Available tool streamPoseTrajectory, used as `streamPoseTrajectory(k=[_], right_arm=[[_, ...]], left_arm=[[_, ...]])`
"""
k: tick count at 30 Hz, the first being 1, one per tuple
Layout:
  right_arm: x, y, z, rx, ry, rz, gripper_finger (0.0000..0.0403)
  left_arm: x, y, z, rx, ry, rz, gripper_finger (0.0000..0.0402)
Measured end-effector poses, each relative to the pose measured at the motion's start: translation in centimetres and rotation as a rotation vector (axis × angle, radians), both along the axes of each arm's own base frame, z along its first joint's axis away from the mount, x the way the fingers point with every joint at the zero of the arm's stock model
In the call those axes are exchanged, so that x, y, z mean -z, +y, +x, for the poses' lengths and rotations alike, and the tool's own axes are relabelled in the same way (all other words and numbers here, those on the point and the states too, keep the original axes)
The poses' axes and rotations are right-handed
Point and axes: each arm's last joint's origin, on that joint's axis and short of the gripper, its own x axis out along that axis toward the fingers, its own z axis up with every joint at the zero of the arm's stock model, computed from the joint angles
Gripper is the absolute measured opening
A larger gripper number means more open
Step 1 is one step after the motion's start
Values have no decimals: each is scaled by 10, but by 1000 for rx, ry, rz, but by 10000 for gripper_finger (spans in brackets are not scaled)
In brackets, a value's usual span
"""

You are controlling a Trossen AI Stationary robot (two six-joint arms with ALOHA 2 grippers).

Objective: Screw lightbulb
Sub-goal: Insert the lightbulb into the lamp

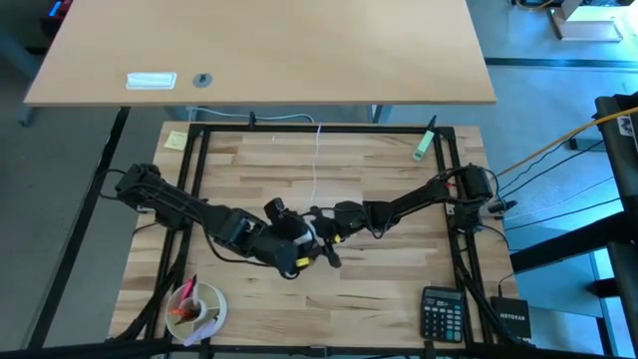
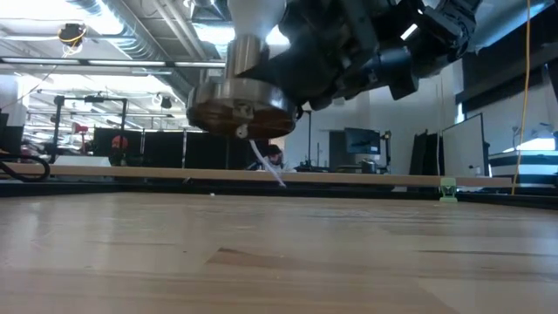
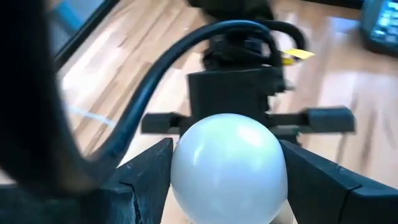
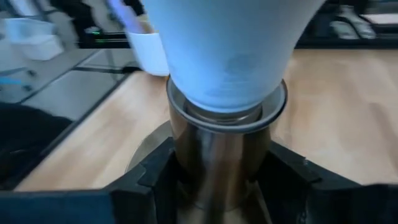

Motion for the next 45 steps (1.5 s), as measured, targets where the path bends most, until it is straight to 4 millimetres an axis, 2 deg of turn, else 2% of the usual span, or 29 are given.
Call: streamPoseTrajectory(k=[8,23,31,45], right_arm=[[-2,20,-4,-147,-14,21,178],[-13,62,-10,-357,-42,62,178],[-15,67,-10,-384,-14,88,178],[-11,65,-9,-322,10,44,178]], left_arm=[[-3,-8,5,215,23,-33,251],[-11,-14,18,769,-17,3,251],[-12,-10,21,1025,-24,81,251],[-9,-1,23,986,7,39,251]])
